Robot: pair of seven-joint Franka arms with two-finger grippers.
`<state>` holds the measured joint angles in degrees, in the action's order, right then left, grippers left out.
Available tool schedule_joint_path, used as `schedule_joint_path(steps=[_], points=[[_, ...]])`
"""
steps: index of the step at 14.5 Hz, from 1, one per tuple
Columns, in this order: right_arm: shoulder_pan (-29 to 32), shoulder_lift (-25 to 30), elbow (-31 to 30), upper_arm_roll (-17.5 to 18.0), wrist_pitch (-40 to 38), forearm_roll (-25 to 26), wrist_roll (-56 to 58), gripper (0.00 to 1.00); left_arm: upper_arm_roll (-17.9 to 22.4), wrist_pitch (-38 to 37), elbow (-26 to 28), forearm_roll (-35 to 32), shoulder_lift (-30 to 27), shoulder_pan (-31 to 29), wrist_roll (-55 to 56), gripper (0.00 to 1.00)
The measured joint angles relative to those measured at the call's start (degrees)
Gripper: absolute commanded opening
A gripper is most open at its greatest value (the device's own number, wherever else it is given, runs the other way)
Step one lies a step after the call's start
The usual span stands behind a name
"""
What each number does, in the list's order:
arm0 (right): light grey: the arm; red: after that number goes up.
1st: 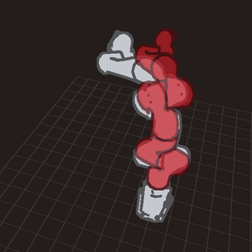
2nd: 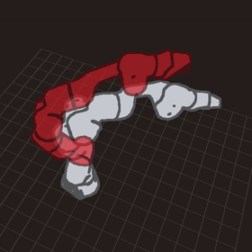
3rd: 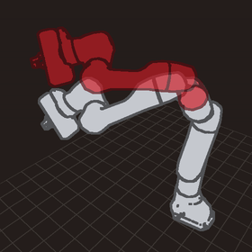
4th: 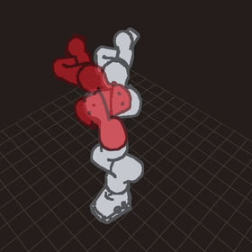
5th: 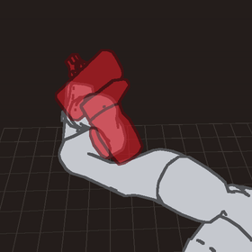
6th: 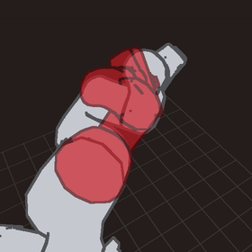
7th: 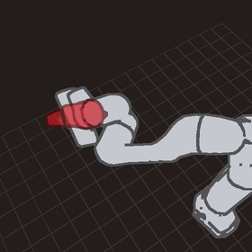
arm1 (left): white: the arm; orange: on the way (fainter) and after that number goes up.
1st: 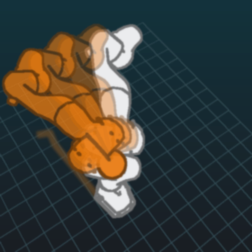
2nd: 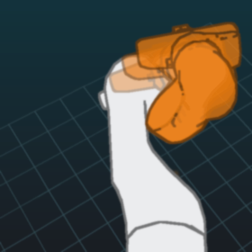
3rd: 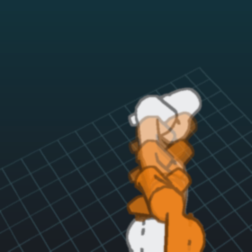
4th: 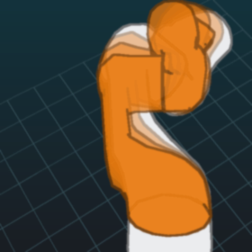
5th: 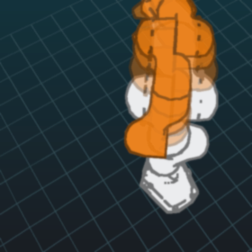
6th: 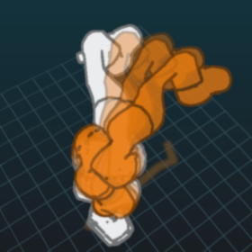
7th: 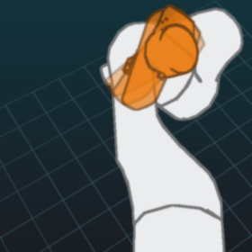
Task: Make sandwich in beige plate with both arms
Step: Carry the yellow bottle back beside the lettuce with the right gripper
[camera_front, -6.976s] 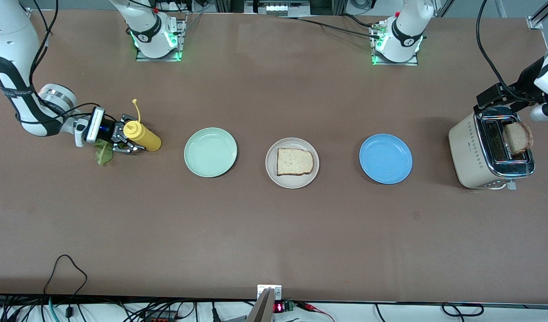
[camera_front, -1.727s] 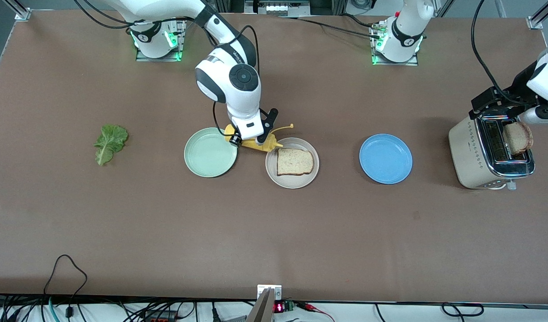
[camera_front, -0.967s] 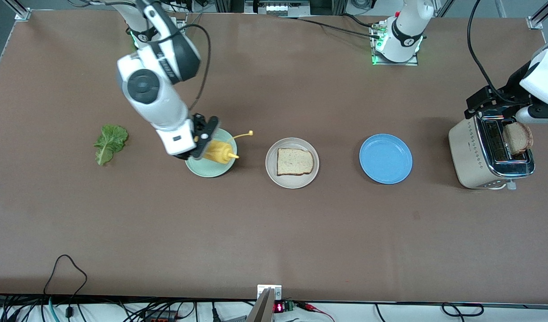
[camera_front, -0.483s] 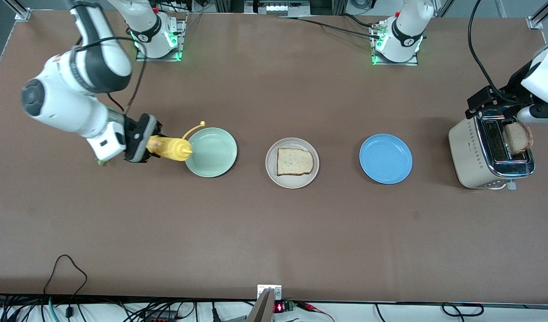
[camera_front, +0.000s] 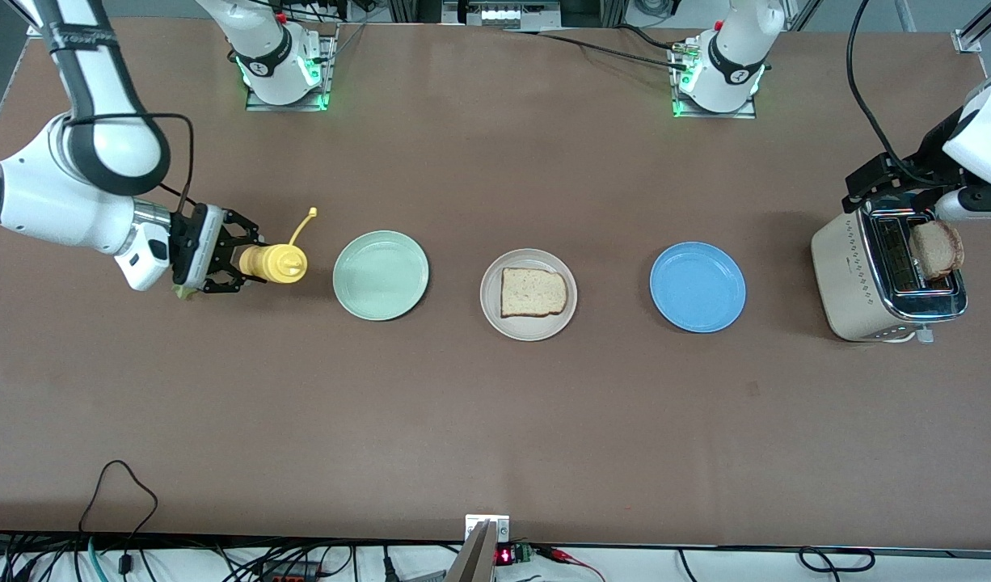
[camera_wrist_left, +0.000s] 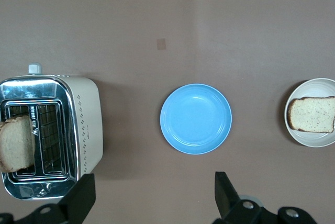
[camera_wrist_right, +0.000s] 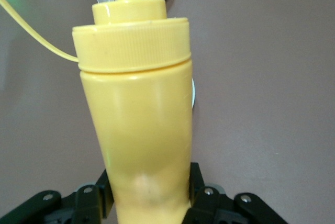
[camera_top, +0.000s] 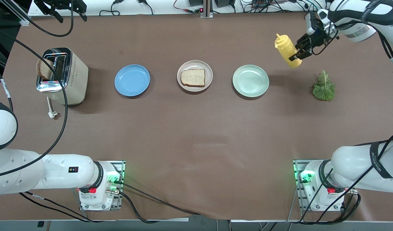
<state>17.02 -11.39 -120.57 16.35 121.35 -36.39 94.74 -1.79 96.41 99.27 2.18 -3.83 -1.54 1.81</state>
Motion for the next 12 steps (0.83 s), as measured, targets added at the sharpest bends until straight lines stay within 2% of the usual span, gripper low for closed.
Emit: schedule_joint_path(steps=[3,6,12], points=[[0.41,-1.53,-2.02,-3.06,-0.02,-8.3,9.99,0.07,-0.2,-0.3,0.0,0.0,-0.09,-0.19,0.0,1.0],[1.67,-3.47,-3.25,-3.63,-0.18,-15.57,18.22,0.07,-0.29,-0.96,0.0,0.0,-0.17,-0.44,0.0,1.0],[5.49,-7.68,-3.49,-3.68,-5.09,-24.49,31.41,0.07,-0.5,-1.47,0.0,0.0,-0.41,-0.73,0.0,1.0]])
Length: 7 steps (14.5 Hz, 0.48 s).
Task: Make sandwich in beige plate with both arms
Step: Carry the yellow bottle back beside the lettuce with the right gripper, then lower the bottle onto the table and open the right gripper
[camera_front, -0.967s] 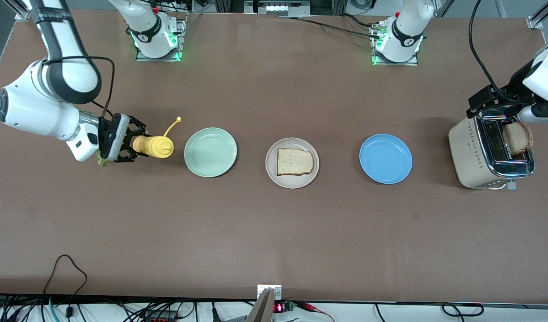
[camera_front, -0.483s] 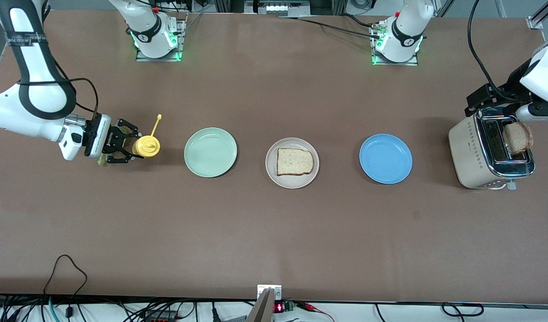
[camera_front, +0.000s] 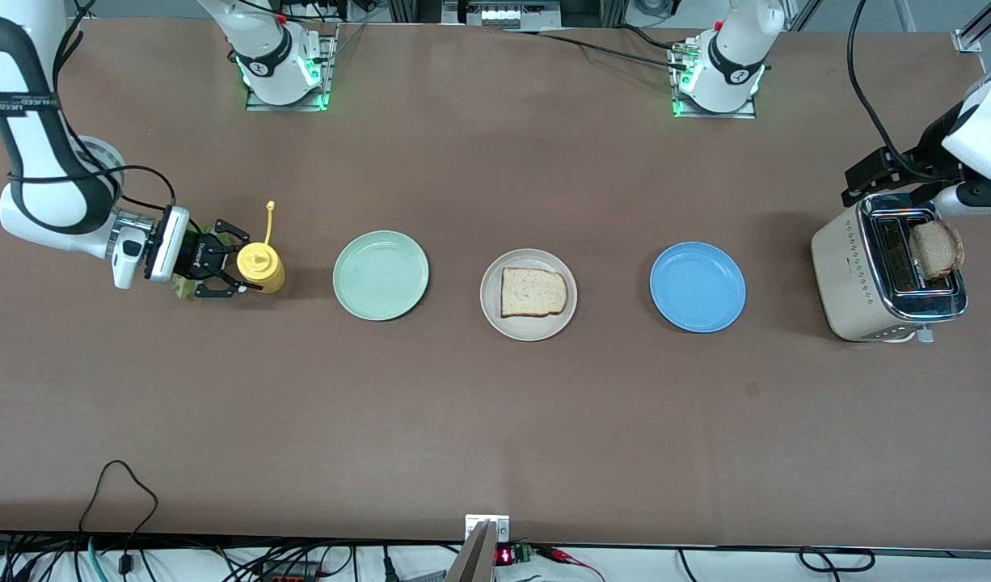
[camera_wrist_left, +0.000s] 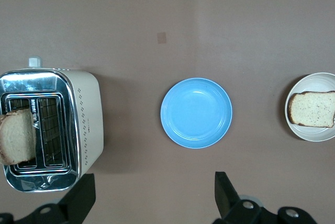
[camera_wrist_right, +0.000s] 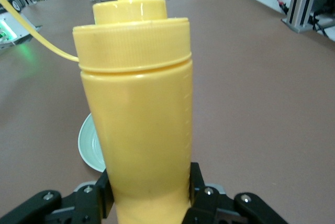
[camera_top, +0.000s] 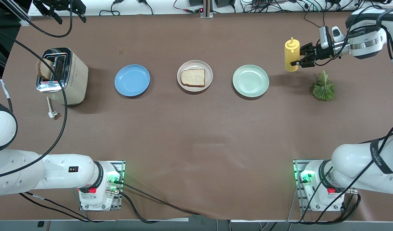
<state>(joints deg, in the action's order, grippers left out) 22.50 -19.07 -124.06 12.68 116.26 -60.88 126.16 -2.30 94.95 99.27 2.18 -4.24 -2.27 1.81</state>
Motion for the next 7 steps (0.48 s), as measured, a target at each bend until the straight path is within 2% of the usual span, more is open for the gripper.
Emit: schedule_joint_path(steps=[4,7], points=[[2.88,-4.01,-0.56,-0.05,-2.68,-1.96,7.8,0.07,-0.03,-0.06,0.0,0.0,0.0,-0.11,0.0,1.0],[3.65,-4.59,-1.25,-0.04,-3.81,-3.12,11.25,0.07,-0.05,-0.1,0.0,0.0,0.0,-0.14,0.0,1.0]])
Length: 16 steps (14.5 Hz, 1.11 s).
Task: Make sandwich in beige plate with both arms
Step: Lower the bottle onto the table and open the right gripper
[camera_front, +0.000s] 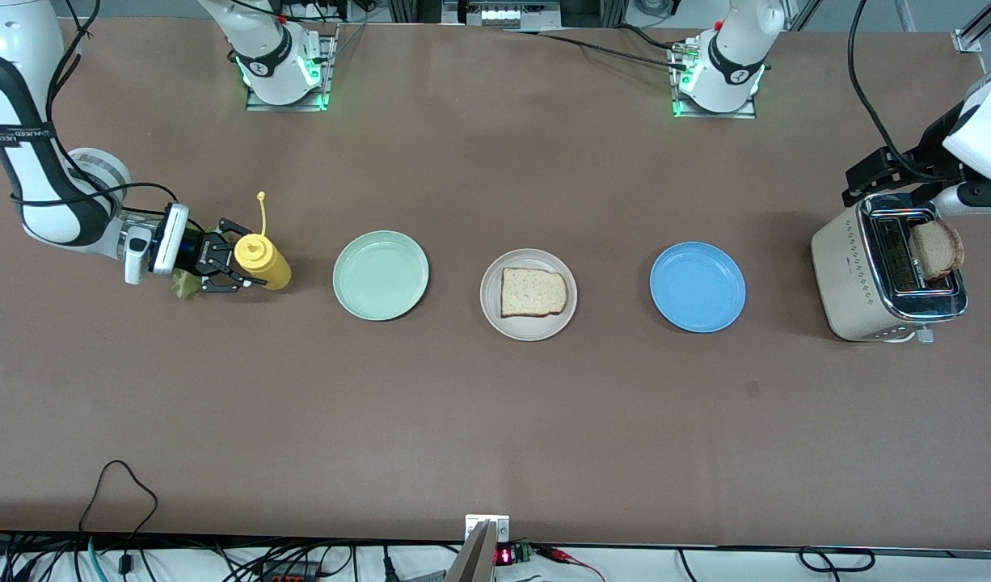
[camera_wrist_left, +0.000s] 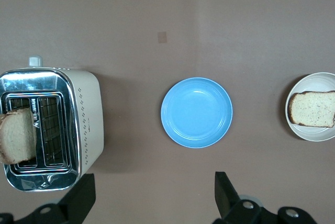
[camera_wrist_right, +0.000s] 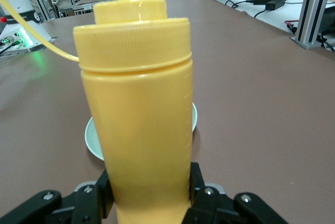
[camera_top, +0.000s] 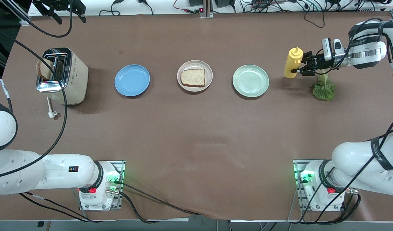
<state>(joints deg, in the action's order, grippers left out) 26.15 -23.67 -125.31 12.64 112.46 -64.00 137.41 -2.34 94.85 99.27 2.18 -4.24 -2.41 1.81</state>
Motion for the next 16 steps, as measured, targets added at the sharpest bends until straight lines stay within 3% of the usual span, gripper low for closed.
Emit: schedule_joint_path(steps=[6,10,16], points=[[1.62,-3.12,-0.36,0.0,-1.75,-0.48,4.98,0.07,-0.02,-0.34,0.0,0.0,0.01,0.0,0.0,1.0],[2.28,-7.16,-0.35,-0.01,-2.28,-3.6,10.38,0.07,-0.04,-0.35,0.0,0.0,0.01,-0.01,0.0,1.0],[2.51,-8.55,-0.25,0.0,-2.71,-3.92,11.85,0.09,-0.07,-0.35,0.0,0.0,0.01,-0.3,0.06,1.0]])
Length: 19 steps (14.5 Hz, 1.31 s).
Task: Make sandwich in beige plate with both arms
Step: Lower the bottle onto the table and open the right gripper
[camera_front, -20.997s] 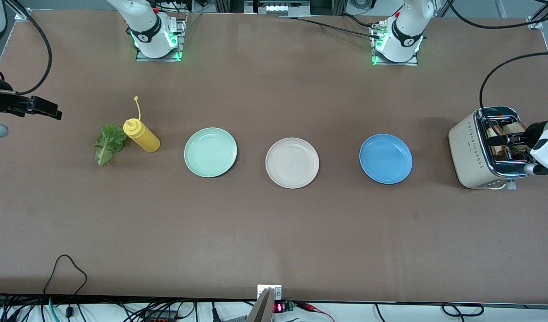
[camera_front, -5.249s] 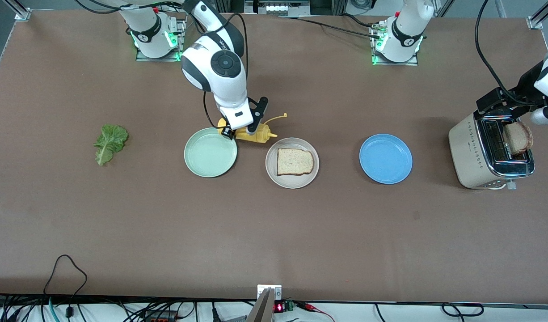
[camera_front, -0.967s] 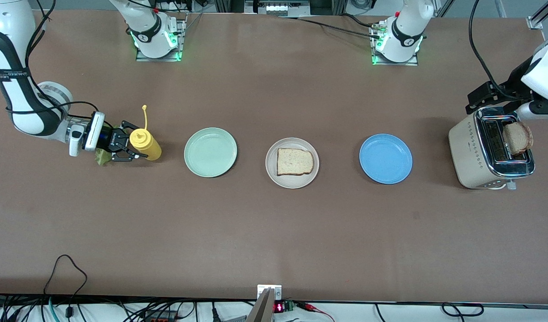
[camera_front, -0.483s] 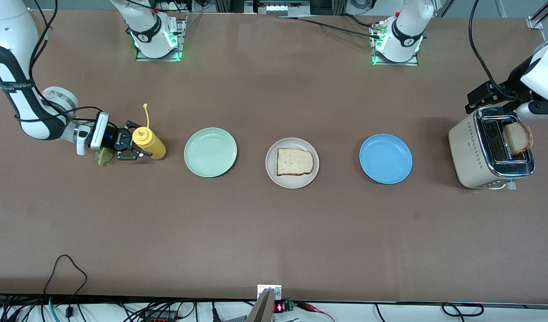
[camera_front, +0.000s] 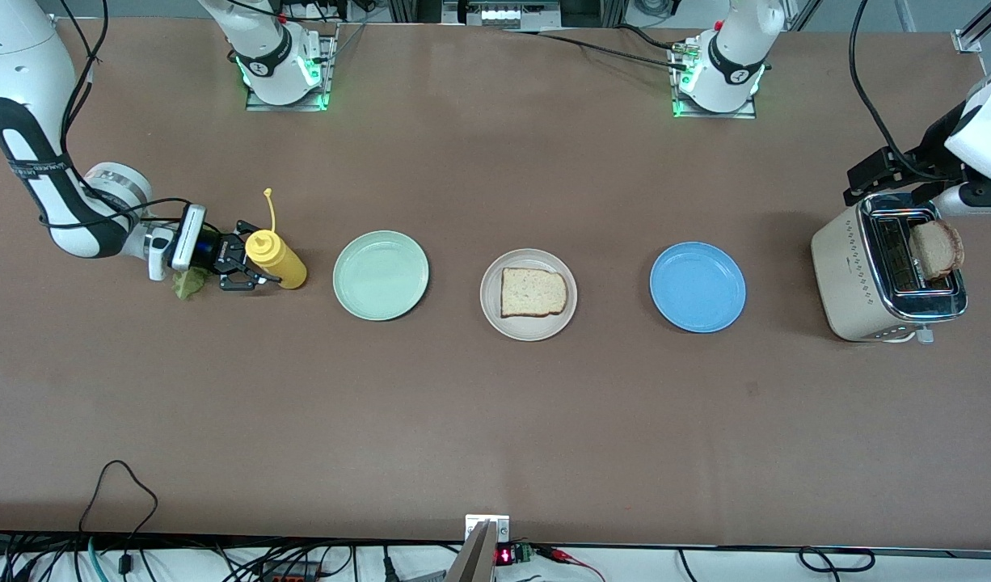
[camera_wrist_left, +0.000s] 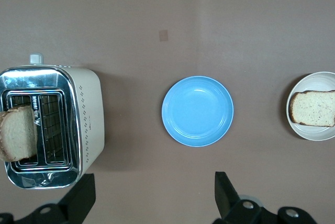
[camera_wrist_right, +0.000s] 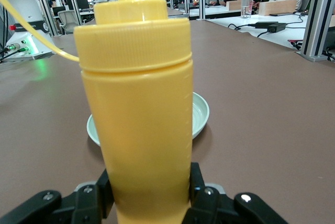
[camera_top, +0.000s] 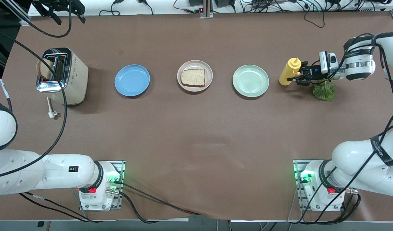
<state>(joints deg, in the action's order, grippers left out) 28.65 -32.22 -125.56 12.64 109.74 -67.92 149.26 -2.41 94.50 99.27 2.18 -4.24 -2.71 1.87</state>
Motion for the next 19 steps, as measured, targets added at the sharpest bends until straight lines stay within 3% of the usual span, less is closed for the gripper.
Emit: schedule_joint_path(steps=[12,14,16,19], points=[[0.36,-1.32,0.4,0.0,-0.5,-0.06,0.6,0.19,-0.26,0.31,0.0,0.0,0.0,0.0,-0.01,1.0],[0.36,-1.35,0.4,0.0,-0.51,-0.06,0.6,0.29,-0.26,0.31,0.0,0.0,0.0,0.0,-0.01,1.0],[0.36,-1.38,0.4,0.0,-0.52,-0.08,0.6,0.48,-0.26,0.31,0.0,0.0,0.0,0.0,-0.01,1.0],[0.36,-1.38,0.4,0.0,-0.52,-0.14,0.6,0.56,-0.26,0.31,0.0,0.0,0.0,0.0,-0.01,1.0]])
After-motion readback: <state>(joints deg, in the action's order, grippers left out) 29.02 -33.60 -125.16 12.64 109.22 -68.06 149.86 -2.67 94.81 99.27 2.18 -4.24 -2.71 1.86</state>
